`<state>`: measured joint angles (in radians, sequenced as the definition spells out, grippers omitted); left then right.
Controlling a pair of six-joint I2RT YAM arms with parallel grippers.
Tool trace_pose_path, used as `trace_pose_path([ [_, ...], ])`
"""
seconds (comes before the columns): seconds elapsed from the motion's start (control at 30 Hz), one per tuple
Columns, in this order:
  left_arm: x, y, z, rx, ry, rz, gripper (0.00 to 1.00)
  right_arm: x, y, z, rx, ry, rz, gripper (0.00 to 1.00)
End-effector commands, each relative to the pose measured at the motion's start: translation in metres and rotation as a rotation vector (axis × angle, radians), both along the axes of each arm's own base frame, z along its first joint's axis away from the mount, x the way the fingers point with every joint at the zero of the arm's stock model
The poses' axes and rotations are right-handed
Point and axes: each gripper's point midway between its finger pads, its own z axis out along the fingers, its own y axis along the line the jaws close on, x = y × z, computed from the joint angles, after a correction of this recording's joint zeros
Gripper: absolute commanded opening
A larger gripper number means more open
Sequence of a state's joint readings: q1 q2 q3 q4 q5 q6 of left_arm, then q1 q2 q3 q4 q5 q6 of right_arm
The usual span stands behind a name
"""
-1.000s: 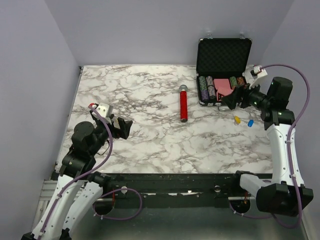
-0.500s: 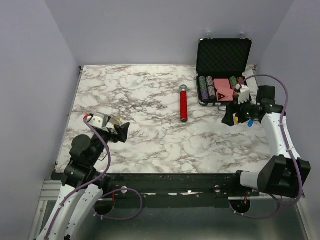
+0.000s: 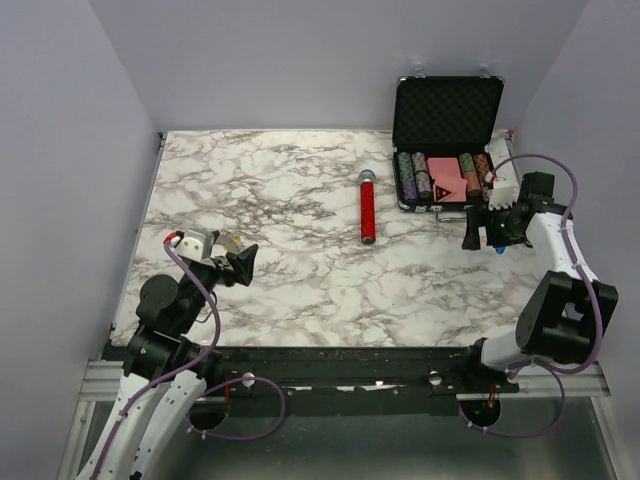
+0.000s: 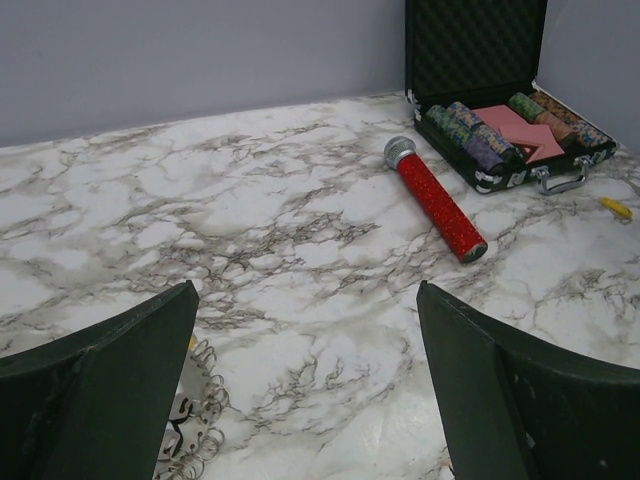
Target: Put the keys on the keyring
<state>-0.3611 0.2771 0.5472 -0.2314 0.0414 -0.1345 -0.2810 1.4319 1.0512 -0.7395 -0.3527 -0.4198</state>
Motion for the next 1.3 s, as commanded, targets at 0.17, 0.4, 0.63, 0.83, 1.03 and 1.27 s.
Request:
trace_pose_path([
  [0.17, -0.001, -0.001, 0.004, 0.013, -0.042, -0.015, 0.99, 0.026, -0.024, -0.012, -0.006, 0.038, -0.067, 0.85],
  [0.4, 0.002, -0.003, 0.001, 0.019, -0.03, -0.017, 0.99, 0.031, -0.034, -0.02, -0.084, 0.05, 0.325, 0.77],
  [0.63, 0.004, -0.002, -0.002, 0.027, -0.02, -0.01, 0.99, 0.027, -0.037, -0.018, -0.086, 0.012, 0.84, 0.64],
  [0.83, 0.006, -0.001, -0.007, 0.035, -0.003, -0.003, 0.99, 0.036, -0.042, -0.039, -0.091, 0.003, 1.005, 0.64],
  [1.03, 0.009, 0.001, -0.009, 0.045, 0.003, 0.012, 0.99, 0.043, -0.042, -0.059, -0.101, -0.03, 1.062, 0.62],
  [1.27, 0.011, 0.001, -0.01, 0.049, 0.013, 0.012, 0.99, 0.052, -0.037, -0.064, -0.074, -0.074, 1.077, 0.59],
])
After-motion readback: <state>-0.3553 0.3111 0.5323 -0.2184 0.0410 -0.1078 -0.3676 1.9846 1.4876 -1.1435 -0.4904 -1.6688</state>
